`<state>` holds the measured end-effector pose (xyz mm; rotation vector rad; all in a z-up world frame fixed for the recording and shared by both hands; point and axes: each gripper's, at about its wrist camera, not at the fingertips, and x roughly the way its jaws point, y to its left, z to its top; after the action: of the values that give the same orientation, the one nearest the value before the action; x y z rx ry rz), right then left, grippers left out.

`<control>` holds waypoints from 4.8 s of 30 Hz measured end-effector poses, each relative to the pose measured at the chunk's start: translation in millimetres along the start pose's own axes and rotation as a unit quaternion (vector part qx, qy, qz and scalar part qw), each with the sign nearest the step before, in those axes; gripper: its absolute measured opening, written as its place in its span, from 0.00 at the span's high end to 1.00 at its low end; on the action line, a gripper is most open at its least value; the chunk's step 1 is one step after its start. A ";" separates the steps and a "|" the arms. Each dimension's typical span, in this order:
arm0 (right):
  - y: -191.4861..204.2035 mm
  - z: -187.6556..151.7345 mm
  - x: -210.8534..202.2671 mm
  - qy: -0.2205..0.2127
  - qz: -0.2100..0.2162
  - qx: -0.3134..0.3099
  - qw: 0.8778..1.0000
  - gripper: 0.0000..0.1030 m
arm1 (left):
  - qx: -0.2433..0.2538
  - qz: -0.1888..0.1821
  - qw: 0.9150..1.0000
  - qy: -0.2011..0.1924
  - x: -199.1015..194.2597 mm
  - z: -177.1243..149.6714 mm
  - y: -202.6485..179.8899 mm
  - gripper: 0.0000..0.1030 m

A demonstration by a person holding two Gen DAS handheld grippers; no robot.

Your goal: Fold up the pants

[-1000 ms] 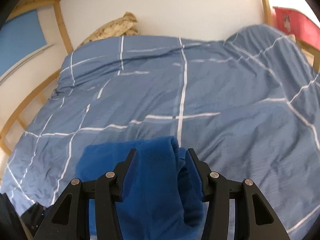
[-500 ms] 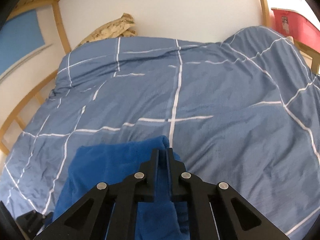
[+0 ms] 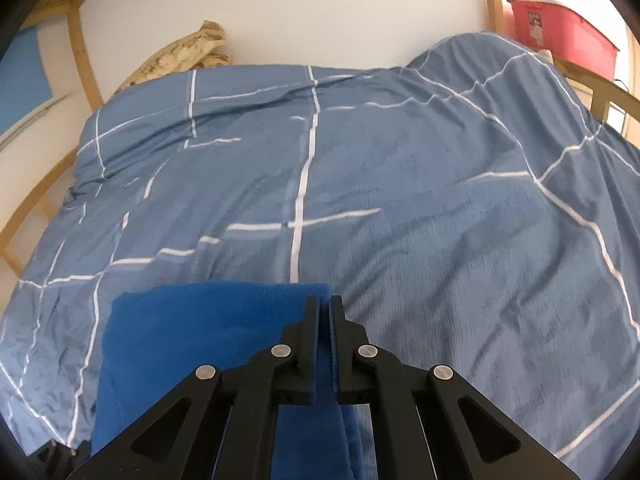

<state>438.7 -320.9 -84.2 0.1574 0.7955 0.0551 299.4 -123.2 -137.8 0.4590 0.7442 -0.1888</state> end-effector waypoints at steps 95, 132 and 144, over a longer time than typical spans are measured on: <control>298.5 -118.1 -118.6 -0.062 0.189 0.099 0.975 0.68 | -0.212 -0.051 0.975 -0.033 -108.9 -68.2 389.6 0.76; 477.1 -162.1 -21.4 0.012 0.129 0.053 0.990 0.34 | -0.239 0.164 0.955 0.056 -71.5 -203.8 528.6 0.49; 411.9 -138.0 -151.1 -0.129 0.078 -0.082 0.985 0.08 | -0.213 0.140 0.967 -0.011 -204.5 -185.1 412.0 0.18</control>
<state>238.5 85.8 -6.0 0.0681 0.5152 0.2422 172.2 328.6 22.0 0.1475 0.6676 0.2285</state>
